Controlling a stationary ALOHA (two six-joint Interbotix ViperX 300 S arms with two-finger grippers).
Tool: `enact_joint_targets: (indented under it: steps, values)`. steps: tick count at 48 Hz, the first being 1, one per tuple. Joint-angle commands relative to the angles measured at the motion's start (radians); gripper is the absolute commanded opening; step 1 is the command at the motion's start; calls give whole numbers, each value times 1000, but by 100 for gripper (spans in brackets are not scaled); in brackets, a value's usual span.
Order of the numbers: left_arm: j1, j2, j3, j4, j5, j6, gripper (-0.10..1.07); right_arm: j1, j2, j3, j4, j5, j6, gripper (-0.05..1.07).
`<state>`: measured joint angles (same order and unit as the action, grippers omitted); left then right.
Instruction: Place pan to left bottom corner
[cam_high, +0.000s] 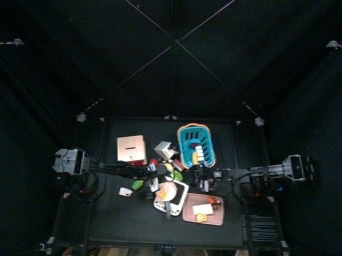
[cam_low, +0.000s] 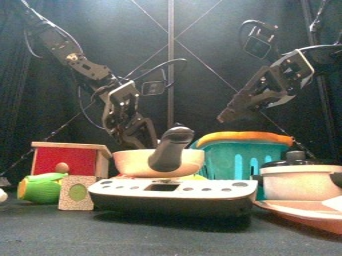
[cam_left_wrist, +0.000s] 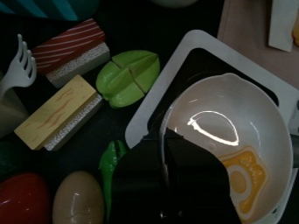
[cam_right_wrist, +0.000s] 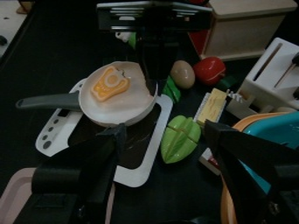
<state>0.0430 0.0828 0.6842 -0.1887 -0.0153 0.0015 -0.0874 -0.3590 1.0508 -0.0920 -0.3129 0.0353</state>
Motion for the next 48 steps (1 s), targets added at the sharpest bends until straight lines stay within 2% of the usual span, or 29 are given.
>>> enact_joint_targets:
  steps: [1,10,16,23,33,41,48]
  values:
    - [5,-35,-5,-2,-12,-3,29,-5,-6,-18,0,-9,2,100]
    - [-5,-91,31,-3,3,-3,29,-9,-5,-25,-5,-9,0,100]
    - [-17,-161,74,-12,23,-5,29,-9,-3,-25,-8,-9,2,100]
    - [-40,-264,152,-66,49,-3,29,-9,2,-25,-6,-9,2,100]
    - [-144,-365,258,-87,58,-3,29,-9,18,-35,-8,-9,2,100]
    - [-224,-410,314,-91,95,-3,29,-14,48,-51,-8,-9,2,100]
    - [-247,-431,353,-91,120,-3,29,-15,78,-71,-8,-9,2,100]
